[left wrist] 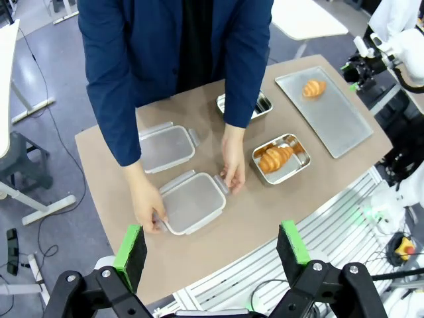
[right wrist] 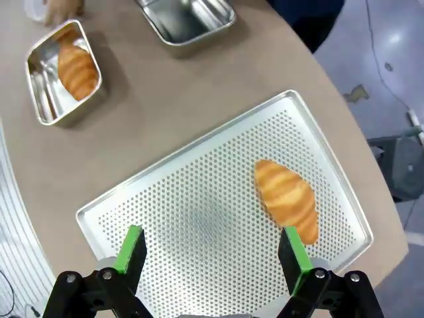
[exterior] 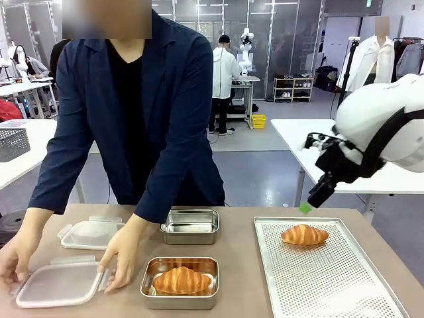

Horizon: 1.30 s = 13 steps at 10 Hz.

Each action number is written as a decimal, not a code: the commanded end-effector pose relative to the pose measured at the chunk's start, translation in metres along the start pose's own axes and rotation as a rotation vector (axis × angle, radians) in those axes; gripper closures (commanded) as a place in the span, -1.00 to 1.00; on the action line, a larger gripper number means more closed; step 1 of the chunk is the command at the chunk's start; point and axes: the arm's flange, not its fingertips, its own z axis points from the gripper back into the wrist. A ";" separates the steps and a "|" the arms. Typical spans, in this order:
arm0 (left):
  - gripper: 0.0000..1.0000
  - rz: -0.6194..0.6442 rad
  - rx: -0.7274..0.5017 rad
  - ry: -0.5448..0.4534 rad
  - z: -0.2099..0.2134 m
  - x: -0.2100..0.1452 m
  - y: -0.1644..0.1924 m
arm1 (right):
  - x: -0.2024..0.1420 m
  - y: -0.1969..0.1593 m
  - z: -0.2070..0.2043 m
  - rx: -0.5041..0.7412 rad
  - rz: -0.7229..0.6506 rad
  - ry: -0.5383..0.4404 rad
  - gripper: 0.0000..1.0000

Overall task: Place the bread into the airtight container.
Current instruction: Pick up a Butter Roll and place it into an empty Airtight Container.

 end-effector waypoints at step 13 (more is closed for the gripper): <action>-1.00 -0.010 -0.010 -0.005 0.002 0.001 -0.001 | -0.343 0.059 0.078 -0.186 -0.554 -0.502 -1.00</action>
